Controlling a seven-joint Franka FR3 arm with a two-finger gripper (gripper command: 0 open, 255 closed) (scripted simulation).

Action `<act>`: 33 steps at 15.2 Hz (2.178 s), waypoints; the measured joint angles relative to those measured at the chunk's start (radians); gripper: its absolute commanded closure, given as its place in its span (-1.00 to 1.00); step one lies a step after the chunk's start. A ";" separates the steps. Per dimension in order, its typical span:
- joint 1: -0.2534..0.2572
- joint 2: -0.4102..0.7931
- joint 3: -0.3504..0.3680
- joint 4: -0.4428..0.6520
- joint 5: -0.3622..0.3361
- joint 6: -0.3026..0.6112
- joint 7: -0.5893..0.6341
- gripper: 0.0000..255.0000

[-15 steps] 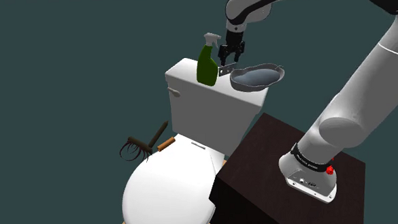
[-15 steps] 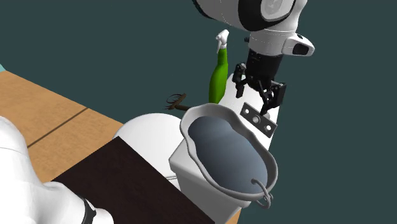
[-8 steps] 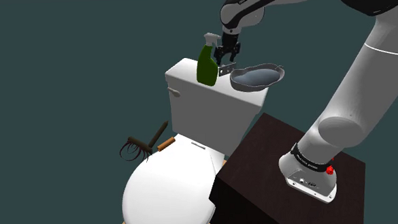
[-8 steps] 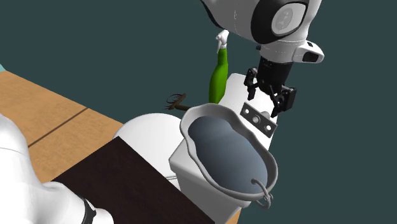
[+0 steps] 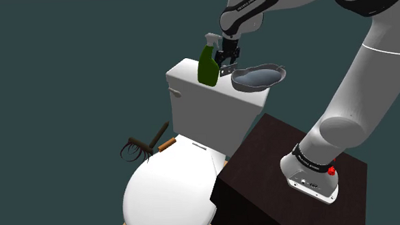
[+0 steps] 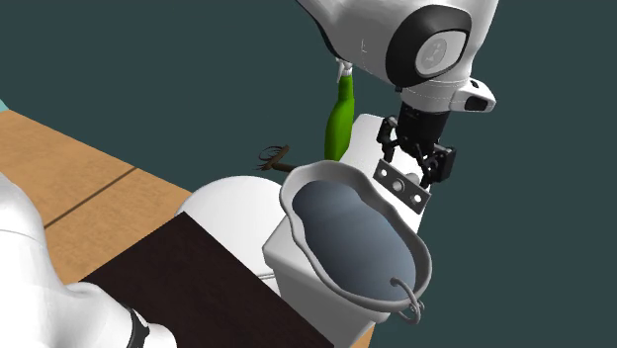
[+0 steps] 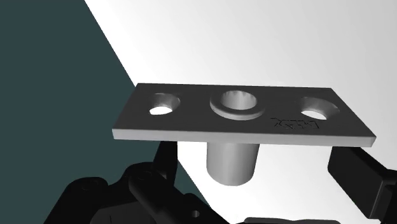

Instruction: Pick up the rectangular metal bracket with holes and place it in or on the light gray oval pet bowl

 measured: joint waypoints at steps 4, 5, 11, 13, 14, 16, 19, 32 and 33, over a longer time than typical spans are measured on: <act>-0.003 0.001 0.004 -0.001 0.002 0.006 0.004 1.00; -0.004 0.002 0.005 0.000 0.004 0.009 0.008 1.00; -0.003 0.002 0.003 -0.007 -0.004 0.008 0.000 1.00; -0.004 0.004 0.004 -0.003 -0.001 0.004 0.001 1.00; -0.005 0.004 0.005 0.000 -0.002 -0.006 0.002 1.00; -0.006 0.005 0.006 0.007 -0.002 -0.028 0.002 1.00; -0.006 -0.012 0.005 0.015 -0.010 -0.069 0.004 1.00; -0.009 -0.079 0.008 0.103 -0.029 -0.235 0.013 1.00; -0.008 -0.081 0.009 0.115 -0.029 -0.249 0.016 1.00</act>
